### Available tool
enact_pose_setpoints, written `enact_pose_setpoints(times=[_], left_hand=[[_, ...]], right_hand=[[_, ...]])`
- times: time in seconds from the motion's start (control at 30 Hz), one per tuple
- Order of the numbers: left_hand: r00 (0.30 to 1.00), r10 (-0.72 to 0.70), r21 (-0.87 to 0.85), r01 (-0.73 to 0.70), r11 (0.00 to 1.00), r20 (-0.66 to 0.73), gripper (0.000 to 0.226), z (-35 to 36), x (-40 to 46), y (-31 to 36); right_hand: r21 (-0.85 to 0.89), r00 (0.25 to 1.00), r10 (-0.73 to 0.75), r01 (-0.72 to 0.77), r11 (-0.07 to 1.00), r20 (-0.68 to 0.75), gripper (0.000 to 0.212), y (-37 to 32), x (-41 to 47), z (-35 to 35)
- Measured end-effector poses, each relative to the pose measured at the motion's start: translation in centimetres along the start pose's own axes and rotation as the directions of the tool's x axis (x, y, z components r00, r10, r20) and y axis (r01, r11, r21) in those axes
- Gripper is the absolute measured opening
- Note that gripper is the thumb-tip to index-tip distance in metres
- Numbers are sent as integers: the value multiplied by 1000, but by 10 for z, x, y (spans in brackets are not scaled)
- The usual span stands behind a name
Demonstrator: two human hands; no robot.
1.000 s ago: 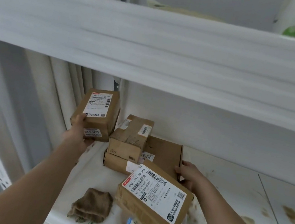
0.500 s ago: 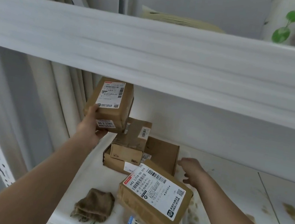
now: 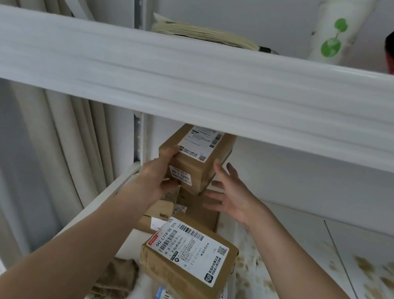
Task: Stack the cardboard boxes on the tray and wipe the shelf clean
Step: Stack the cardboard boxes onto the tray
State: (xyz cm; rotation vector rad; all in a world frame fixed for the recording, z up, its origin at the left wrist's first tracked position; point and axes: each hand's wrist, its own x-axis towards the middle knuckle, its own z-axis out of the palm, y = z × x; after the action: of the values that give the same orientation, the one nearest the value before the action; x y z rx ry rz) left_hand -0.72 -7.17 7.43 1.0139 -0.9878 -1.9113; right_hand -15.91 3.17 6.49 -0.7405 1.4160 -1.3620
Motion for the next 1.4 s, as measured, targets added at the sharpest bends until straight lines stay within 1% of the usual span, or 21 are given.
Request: enact_pose_setpoints(times=[0.07,0.17,0.27,0.33,0.4,0.47,0.53,0.63,0.67,0.8,0.9,0.97,1.03,1.13,1.2,1.3,1.4], left_hand=[[1000,-7,64,6,998,23,44,7,-3,-4],[997,-39,98,31,995,74,35,13,-8,-8],[991,-74,132,59,990,108,32,16,-11,-9],[990,-91,180,70,981,112,32,16,-13,-8],[987,-103,240,70,968,126,37,14,-13,-8],[985,-118,290,77,954,126,44,11,-15,-6],[986,-120,324,77,943,116,46,8,-14,-5],[982,-123,361,65,930,142,30,7,-15,-4],[978,-135,373,67,926,159,28,9,-17,-4],[976,-145,408,67,911,163,38,16,-24,-4],[968,-192,404,113,908,160,35,21,-24,-5],[963,-217,448,125,885,160,29,22,-25,-5],[964,-215,472,120,874,154,26,24,-26,-5],[966,-218,477,128,870,139,30,24,-27,-3],[965,-222,488,127,864,142,30,22,-26,-2],[967,-193,510,83,856,165,23,21,-26,-1],[974,-158,498,58,865,160,20,18,-25,1]], right_hand=[[26,1000,-11,10,1000,16,93,1,0,-2],[42,999,-27,28,999,-28,79,4,-1,-8],[43,998,-32,34,998,-54,64,5,-3,-13],[42,996,-30,34,999,-84,56,5,-4,-17],[32,993,-20,24,999,-116,50,5,-4,-21],[12,990,-5,7,1000,-141,45,7,-2,-26],[-28,987,13,-18,999,-159,42,10,0,-31],[-51,985,51,-60,997,-164,41,11,1,-35],[-55,984,66,-77,996,-168,41,11,1,-36],[-80,977,121,-137,987,-177,43,11,0,-36],[-108,975,155,-173,979,-162,31,14,-1,-34],[-129,972,175,-196,972,-159,19,19,-2,-33],[-140,969,188,-212,967,-162,12,24,-2,-31],[-127,967,203,-224,966,-155,15,32,1,-28],[-128,967,212,-230,965,-143,24,35,3,-26],[-141,964,226,-245,959,-138,39,37,4,-23],[-175,962,230,-253,951,-145,38,35,3,-21]])
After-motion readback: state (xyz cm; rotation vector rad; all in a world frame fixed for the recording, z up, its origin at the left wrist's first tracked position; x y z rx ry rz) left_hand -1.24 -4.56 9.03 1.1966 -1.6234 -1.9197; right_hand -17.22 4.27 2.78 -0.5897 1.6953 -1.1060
